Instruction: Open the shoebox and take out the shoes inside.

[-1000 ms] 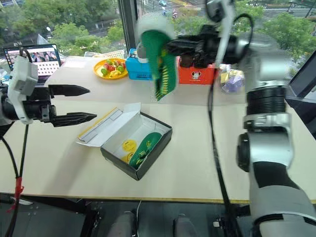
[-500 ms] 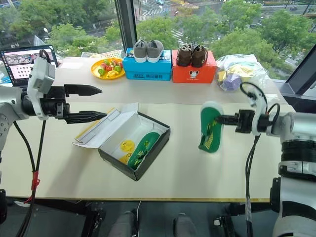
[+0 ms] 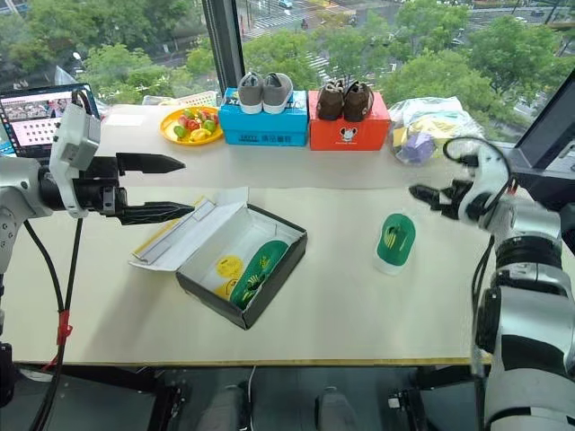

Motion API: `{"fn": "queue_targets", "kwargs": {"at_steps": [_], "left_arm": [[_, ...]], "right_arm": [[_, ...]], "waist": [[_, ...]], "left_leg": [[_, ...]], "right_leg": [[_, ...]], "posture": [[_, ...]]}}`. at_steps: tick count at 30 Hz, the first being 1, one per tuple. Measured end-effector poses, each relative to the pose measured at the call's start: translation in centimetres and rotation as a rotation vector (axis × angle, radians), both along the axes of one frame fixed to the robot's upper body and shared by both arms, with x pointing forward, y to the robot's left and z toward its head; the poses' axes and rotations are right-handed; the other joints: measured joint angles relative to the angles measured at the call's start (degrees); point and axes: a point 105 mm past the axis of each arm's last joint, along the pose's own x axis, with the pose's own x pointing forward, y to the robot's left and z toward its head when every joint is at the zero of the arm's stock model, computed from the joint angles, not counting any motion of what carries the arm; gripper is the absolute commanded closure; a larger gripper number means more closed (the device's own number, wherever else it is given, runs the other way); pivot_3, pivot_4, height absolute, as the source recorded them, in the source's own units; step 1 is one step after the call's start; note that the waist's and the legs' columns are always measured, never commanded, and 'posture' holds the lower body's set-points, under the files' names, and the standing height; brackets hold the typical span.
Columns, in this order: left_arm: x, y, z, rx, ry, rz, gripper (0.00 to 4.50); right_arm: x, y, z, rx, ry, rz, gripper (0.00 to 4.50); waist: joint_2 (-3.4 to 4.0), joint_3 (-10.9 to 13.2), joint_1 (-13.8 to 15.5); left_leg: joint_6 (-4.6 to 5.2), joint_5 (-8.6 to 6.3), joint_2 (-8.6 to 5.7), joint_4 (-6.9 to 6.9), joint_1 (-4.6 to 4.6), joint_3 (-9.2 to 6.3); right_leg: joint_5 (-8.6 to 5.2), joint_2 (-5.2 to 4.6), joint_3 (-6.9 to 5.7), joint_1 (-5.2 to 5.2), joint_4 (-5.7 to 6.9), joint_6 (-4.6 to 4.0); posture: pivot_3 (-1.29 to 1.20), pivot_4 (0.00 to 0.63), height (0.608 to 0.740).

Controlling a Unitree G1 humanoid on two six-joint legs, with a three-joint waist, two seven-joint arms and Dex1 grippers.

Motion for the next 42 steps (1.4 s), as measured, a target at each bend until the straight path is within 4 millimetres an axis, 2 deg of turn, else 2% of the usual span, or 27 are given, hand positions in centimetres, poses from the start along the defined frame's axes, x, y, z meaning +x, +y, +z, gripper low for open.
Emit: {"fn": "queue_targets", "kwargs": {"at_steps": [2, 3, 5, 6, 7, 9, 11, 14, 17, 21, 28, 37, 42], "left_arm": [[-0.1, 0.1, -0.2, 0.000, 0.006, 0.003, 0.00], [-0.1, 0.2, -0.3, 0.000, 0.010, 0.007, 0.00], [-0.1, 0.2, -0.2, 0.001, 0.007, 0.007, 0.00], [-0.1, 0.1, -0.1, 0.000, 0.002, 0.004, 0.00], [-0.1, 0.2, -0.2, -0.001, 0.004, 0.006, 0.00], [0.0, 0.1, -0.1, -0.005, 0.003, 0.004, 0.00], [0.2, 0.0, 0.0, -0.011, 0.002, 0.002, 0.00], [0.4, -0.1, 0.3, -0.016, -0.006, -0.001, 0.00], [0.5, 0.0, 0.2, -0.015, -0.005, 0.005, 0.00], [0.4, 0.0, 0.0, -0.014, -0.001, 0.011, 0.00], [-0.3, 0.7, -0.1, -0.006, -0.015, 0.047, 0.00], [-2.3, 1.3, -1.3, 0.029, 0.073, 0.041, 0.00], [-2.9, 1.5, -1.6, 0.046, 0.106, 0.032, 0.00]], "right_arm": [[-0.2, 0.9, 1.7, -0.187, -0.047, 0.088, 0.02], [-0.4, 2.4, 2.2, -0.285, -0.060, 0.187, 0.02], [-1.6, 5.8, 2.2, -0.466, -0.070, 0.417, 0.02], [-2.9, 8.7, 1.8, -0.570, -0.063, 0.588, 0.02], [-4.0, 10.7, 1.3, -0.631, -0.057, 0.707, 0.02], [-6.2, 15.0, 0.6, -0.706, -0.055, 0.921, 0.02], [-8.2, 19.1, 0.8, -0.717, -0.096, 1.087, 0.02], [-10.7, 23.6, 1.5, -0.683, -0.145, 1.272, 0.02], [-12.0, 25.6, 1.5, -0.615, -0.126, 1.355, 0.02], [-13.4, 26.9, 0.8, -0.560, -0.065, 1.437, 0.02], [-13.7, 28.0, -2.8, -0.537, 0.056, 1.489, 0.02], [-14.8, 30.8, -3.0, -0.453, 0.089, 1.566, 0.02], [-14.7, 31.6, -3.8, -0.437, 0.120, 1.571, 0.02]], "waist": [[0.01, 0.00, -0.04], [0.02, 0.01, -0.17], [0.03, 0.01, -0.19], [0.03, 0.01, -0.21], [0.05, 0.02, -0.06], [0.06, 0.03, 0.04], [0.06, 0.03, 0.24], [0.06, 0.03, 0.50], [0.04, 0.02, 1.31], [0.04, 0.02, 2.10], [-0.01, -0.01, 1.99], [-0.03, -0.02, 1.93], [-0.04, -0.03, 2.09]], "left_leg": [[0.00, 0.00, 0.00, -0.01, 0.01, 0.00], [0.00, 0.00, 0.01, 0.00, 0.01, 0.00], [0.00, 0.00, 0.02, 0.01, 0.01, -0.01], [0.00, 0.00, 0.02, 0.01, 0.01, -0.01], [0.00, -0.01, 0.03, 0.05, 0.02, -0.02], [0.00, 0.00, 0.03, 0.11, 0.02, -0.02], [0.00, 0.00, 0.04, 0.17, 0.02, -0.03], [-0.01, 0.00, 0.04, 0.21, 0.01, -0.03], [0.00, 0.00, 0.04, 0.21, -0.03, -0.03], [0.00, 0.00, 0.05, 0.20, -0.03, -0.03], [-0.01, 0.00, 0.06, 0.22, -0.01, -0.03], [-0.01, -0.01, 0.09, 0.20, -0.02, -0.03], [-0.02, -0.01, 0.10, 0.22, -0.01, -0.03]], "right_leg": [[0.00, 0.01, 0.00, -0.01, 0.00, 0.00], [0.00, 0.02, 0.00, -0.02, 0.03, 0.00], [0.00, 0.03, 0.00, -0.02, 0.07, 0.01], [-0.01, 0.03, -0.01, -0.03, 0.11, 0.01], [-0.01, 0.04, -0.01, -0.03, 0.17, 0.01], [-0.01, 0.04, -0.01, -0.05, 0.25, 0.01], [-0.01, 0.04, -0.04, -0.03, 0.28, 0.00], [-0.01, 0.03, -0.05, -0.01, 0.28, 0.01], [-0.01, 0.02, -0.10, -0.02, 0.25, 0.00], [-0.01, 0.03, -0.10, -0.03, 0.26, 0.00], [-0.01, 0.03, -0.10, -0.03, 0.27, -0.01], [-0.01, 0.05, -0.12, -0.04, 0.27, -0.03], [-0.01, 0.05, -0.15, -0.03, 0.28, -0.04]], "posture": [[0.00, 0.150, 0.739], [0.00, 0.150, 0.739], [0.00, 0.150, 0.739], [0.00, 0.150, 0.739], [0.00, 0.150, 0.739], [0.00, 0.150, 0.739], [0.00, 0.150, 0.739], [0.00, 0.150, 0.739], [0.00, 0.150, 0.739], [0.00, 0.150, 0.739], [0.00, 0.150, 0.739], [0.00, 0.150, 0.739], [0.00, 0.150, 0.739]]}}
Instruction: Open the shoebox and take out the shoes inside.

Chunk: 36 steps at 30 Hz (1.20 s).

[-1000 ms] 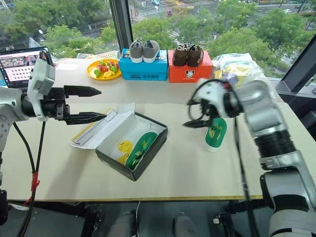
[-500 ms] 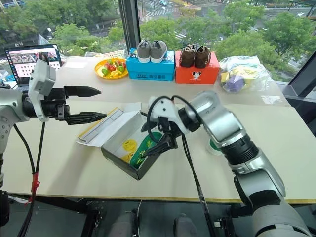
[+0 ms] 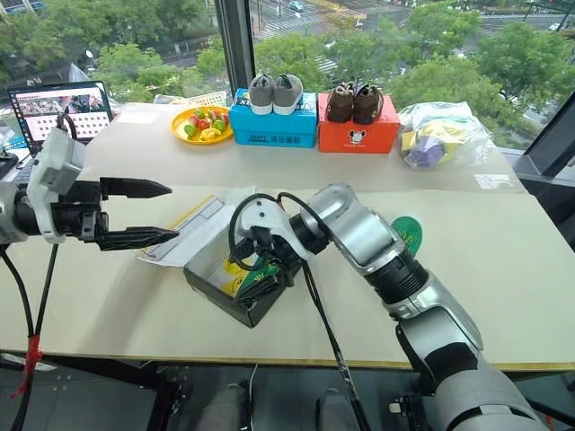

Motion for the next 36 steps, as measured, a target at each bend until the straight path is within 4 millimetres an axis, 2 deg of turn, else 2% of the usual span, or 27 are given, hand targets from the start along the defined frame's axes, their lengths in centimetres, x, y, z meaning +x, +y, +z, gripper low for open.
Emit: {"fn": "queue_targets", "kwargs": {"at_steps": [8, 9, 10, 14, 16, 22, 23, 30, 33, 36], "left_arm": [[-0.7, 0.1, 0.2, 0.006, 0.000, -0.014, 0.00], [-0.7, 0.1, 0.3, 0.003, 0.000, -0.015, 0.00], [-0.7, 0.1, 0.3, 0.000, 0.000, -0.017, 0.00], [-0.7, 0.2, 0.4, 0.002, -0.004, -0.009, 0.00], [-0.7, 0.2, 0.4, 0.003, -0.005, -0.007, 0.00], [-0.6, 0.2, 0.3, 0.002, -0.006, 0.006, 0.00], [-0.6, 0.2, 0.3, 0.002, -0.007, 0.008, 0.00], [-0.4, 0.3, 0.4, 0.001, -0.014, 0.020, 0.00], [-0.4, 0.3, 0.4, 0.000, -0.017, 0.025, 0.00], [-0.3, 0.3, 0.4, -0.002, -0.020, 0.027, 0.00]], "right_arm": [[2.2, 0.0, -2.4, -0.042, -0.052, -0.047, 0.02], [2.3, 0.1, -2.4, -0.037, -0.063, -0.038, 0.26], [2.3, 0.1, -2.4, -0.037, -0.069, -0.034, 0.26], [2.7, -0.3, -3.3, -0.080, -0.114, -0.013, 1.50], [2.5, -0.3, -3.4, -0.085, -0.124, 0.009, 2.30], [2.8, -0.5, -4.0, -0.110, -0.136, 0.014, 4.32], [2.8, -0.5, -4.0, -0.110, -0.138, 0.015, 4.49], [3.2, 0.8, -3.3, -0.020, -0.186, 0.030, 4.49], [3.8, 2.3, -0.7, 0.122, -0.218, -0.005, 4.49], [4.7, 3.1, 3.3, 0.263, -0.215, -0.074, 4.49]], "waist": [[-0.03, -0.02, -0.09], [-0.03, -0.02, -0.10], [-0.03, -0.02, -0.10], [-0.06, -0.04, -0.13], [-0.06, -0.04, -0.13], [-0.07, -0.04, -0.05], [-0.07, -0.04, -0.08], [-0.07, -0.04, -0.24], [-0.07, -0.04, -0.57], [-0.07, -0.04, -0.47]], "left_leg": [[0.00, 0.00, 0.00, -0.04, 0.01, 0.00], [0.00, 0.00, 0.01, -0.04, 0.02, 0.00], [0.00, 0.00, 0.01, -0.03, 0.02, 0.00], [0.00, 0.00, 0.01, -0.03, 0.04, 0.00], [0.00, 0.00, 0.01, -0.03, 0.04, 0.00], [-0.01, 0.00, 0.01, -0.01, 0.04, 0.00], [-0.01, 0.00, 0.01, -0.02, 0.04, 0.00], [-0.01, 0.00, 0.02, -0.03, 0.04, 0.00], [-0.01, 0.00, 0.03, -0.07, 0.02, 0.00], [-0.01, 0.00, 0.04, -0.11, 0.01, 0.00]], "right_leg": [[-0.01, 0.01, 0.01, -0.02, -0.01, -0.01], [-0.01, 0.01, 0.01, -0.01, -0.01, -0.01], [-0.01, 0.01, 0.01, -0.01, -0.01, -0.01], [-0.01, 0.01, 0.01, 0.00, -0.01, -0.01], [-0.01, 0.01, 0.01, 0.01, -0.01, -0.01], [0.00, 0.01, 0.01, 0.02, -0.01, -0.01], [0.00, 0.01, 0.00, 0.01, -0.01, -0.01], [0.00, 0.02, 0.01, -0.01, 0.00, -0.02], [0.00, 0.03, 0.01, -0.04, 0.00, -0.03], [0.00, 0.03, 0.00, -0.03, -0.01, -0.03]], "posture": [[0.00, 0.150, 0.739], [0.00, 0.150, 0.739], [0.00, 0.150, 0.739], [0.00, 0.150, 0.739], [0.00, 0.150, 0.739], [0.00, 0.150, 0.739], [0.00, 0.150, 0.739], [0.00, 0.150, 0.739], [0.00, 0.150, 0.739], [0.00, 0.150, 0.739]]}}
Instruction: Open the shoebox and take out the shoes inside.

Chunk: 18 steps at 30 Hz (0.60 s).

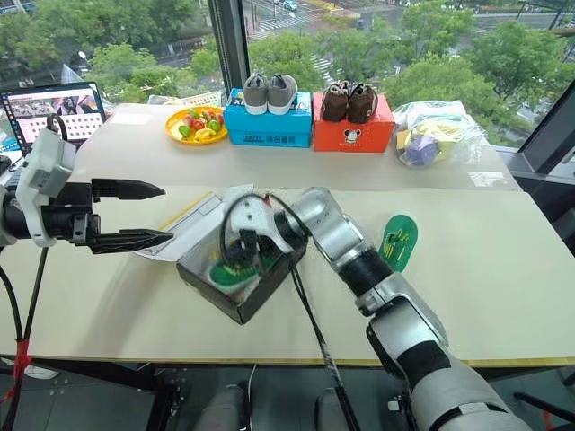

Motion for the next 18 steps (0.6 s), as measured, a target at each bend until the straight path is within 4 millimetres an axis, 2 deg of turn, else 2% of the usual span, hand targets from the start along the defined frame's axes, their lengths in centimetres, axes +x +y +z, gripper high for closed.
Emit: {"fn": "queue_targets", "kwargs": {"at_steps": [1, 3, 5, 11, 16, 18], "left_arm": [[0.0, 0.0, 0.0, -0.001, -0.002, 0.001, 0.00], [0.0, 0.0, 0.0, -0.002, -0.004, 0.002, 0.00], [0.1, 0.0, 0.0, -0.005, -0.005, 0.003, 0.00], [0.1, 0.0, 0.0, -0.005, -0.007, 0.005, 0.00], [0.1, -0.1, 0.1, -0.006, -0.012, 0.008, 0.00], [0.2, -0.1, 0.3, -0.006, -0.018, 0.007, 0.00]], "right_arm": [[0.4, 0.2, 1.4, 0.054, 0.014, -0.030, 4.49], [0.9, 0.3, 2.7, 0.122, 0.067, -0.077, 4.49], [1.2, 0.3, 3.0, 0.155, 0.112, -0.111, 4.49], [2.7, -0.4, 2.5, 0.162, 0.182, -0.230, 4.49], [2.3, -0.3, -0.3, 0.077, 0.185, -0.245, 4.49], [2.5, -0.2, -0.5, 0.084, 0.239, -0.276, 4.49]], "waist": [[0.00, 0.00, 0.04], [0.00, 0.00, 0.08], [0.00, 0.00, 0.17], [0.00, 0.00, 0.27], [0.00, 0.00, 0.29], [-0.01, 0.00, 0.34]], "left_leg": [[0.00, 0.00, 0.00, -0.03, 0.00, 0.00], [0.00, 0.00, 0.00, -0.04, 0.00, 0.00], [0.00, 0.00, 0.00, -0.03, 0.00, 0.00], [0.00, 0.00, -0.01, -0.04, -0.01, 0.00], [0.00, 0.00, -0.01, -0.03, -0.01, 0.00], [-0.01, 0.00, -0.01, -0.01, -0.02, 0.00]], "right_leg": [[0.00, 0.00, 0.00, 0.00, -0.01, 0.00], [0.00, 0.00, -0.01, 0.00, -0.01, -0.01], [0.00, 0.00, -0.01, 0.00, -0.01, -0.01], [0.00, -0.01, -0.01, -0.02, -0.01, -0.02], [0.00, -0.01, -0.01, -0.01, -0.01, -0.02], [0.00, -0.01, -0.02, -0.01, 0.00, -0.03]], "posture": [[0.00, 0.150, 0.739], [0.00, 0.150, 0.739], [0.00, 0.150, 0.739], [0.00, 0.150, 0.739], [0.00, 0.150, 0.739], [0.00, 0.150, 0.739]]}}
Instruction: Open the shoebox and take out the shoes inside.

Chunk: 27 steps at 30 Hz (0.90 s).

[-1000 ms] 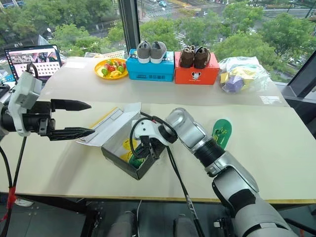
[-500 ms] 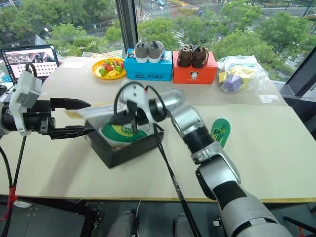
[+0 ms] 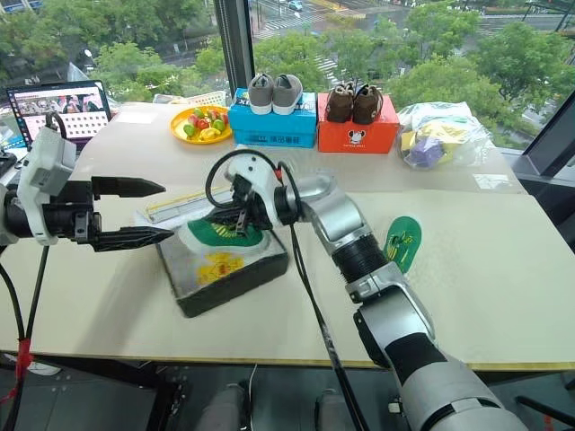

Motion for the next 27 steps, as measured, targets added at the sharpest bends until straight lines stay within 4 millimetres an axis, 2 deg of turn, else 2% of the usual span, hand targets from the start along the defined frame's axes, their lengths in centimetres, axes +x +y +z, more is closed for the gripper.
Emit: {"fn": "queue_targets", "kwargs": {"at_steps": [2, 4, 9, 12, 15, 20, 23, 27], "left_arm": [[0.0, 0.0, 0.1, 0.000, -0.004, 0.000, 0.00], [0.1, 0.0, 0.1, 0.000, -0.003, 0.002, 0.00], [0.2, -0.3, -0.2, -0.004, 0.006, -0.011, 0.00], [0.3, -0.7, -0.2, -0.004, 0.000, -0.028, 0.00], [0.3, -0.8, 0.1, -0.005, -0.018, -0.034, 0.00], [0.5, -1.2, -0.1, -0.010, -0.024, -0.042, 0.00], [0.6, -1.3, -0.3, -0.008, -0.025, -0.048, 0.00], [1.0, -1.4, -0.5, -0.008, -0.017, -0.047, 0.00]], "right_arm": [[0.7, -0.8, 1.2, 0.046, 0.056, -0.051, 4.49], [1.3, -1.7, 3.7, 0.106, 0.072, -0.095, 4.49], [0.2, -3.0, 12.1, 0.337, 0.138, -0.059, 4.49], [0.5, -5.0, 14.4, 0.354, 0.097, -0.088, 4.49], [2.0, -7.5, 14.3, 0.268, -0.052, -0.169, 4.49], [5.2, -12.1, 11.9, 0.007, -0.240, -0.281, 4.49], [5.9, -13.0, 10.5, -0.119, -0.331, -0.250, 4.49], [6.1, -12.3, 7.2, -0.305, -0.462, -0.125, 4.49]], "waist": [[-0.01, 0.01, 0.10], [-0.01, 0.02, 0.06], [-0.01, 0.02, -0.21], [-0.01, 0.02, -0.10], [-0.01, 0.02, 0.08], [0.00, 0.04, -0.23], [0.01, 0.04, -0.94], [0.01, 0.05, -2.17]], "left_leg": [[0.00, 0.00, 0.00, 0.02, -0.04, 0.00], [0.00, 0.00, 0.00, -0.02, -0.06, 0.00], [0.01, 0.00, 0.02, -0.17, -0.06, 0.00], [0.00, 0.00, 0.01, -0.11, -0.06, 0.00], [0.00, -0.01, -0.03, -0.05, -0.07, 0.01], [0.00, 0.00, -0.03, -0.13, -0.10, 0.02], [0.01, -0.01, -0.02, -0.17, -0.14, 0.02], [0.01, 0.00, -0.02, -0.14, -0.11, 0.01]], "right_leg": [[0.00, -0.01, 0.00, -0.02, 0.00, 0.00], [0.00, -0.01, 0.00, -0.05, -0.02, 0.00], [-0.03, 0.01, 0.00, -0.11, -0.03, -0.06], [-0.03, 0.00, -0.02, -0.07, -0.05, -0.06], [-0.04, -0.03, -0.01, -0.06, -0.09, -0.04], [-0.04, -0.02, 0.00, -0.13, -0.12, -0.04], [-0.04, 0.00, 0.02, -0.19, -0.11, -0.05], [-0.04, 0.01, 0.03, -0.17, -0.04, -0.05]], "posture": [[0.00, 0.150, 0.739], [0.00, 0.150, 0.739], [0.00, 0.150, 0.739], [0.00, 0.150, 0.739], [0.00, 0.150, 0.739], [0.00, 0.150, 0.739], [0.00, 0.150, 0.739], [0.00, 0.150, 0.739]]}}
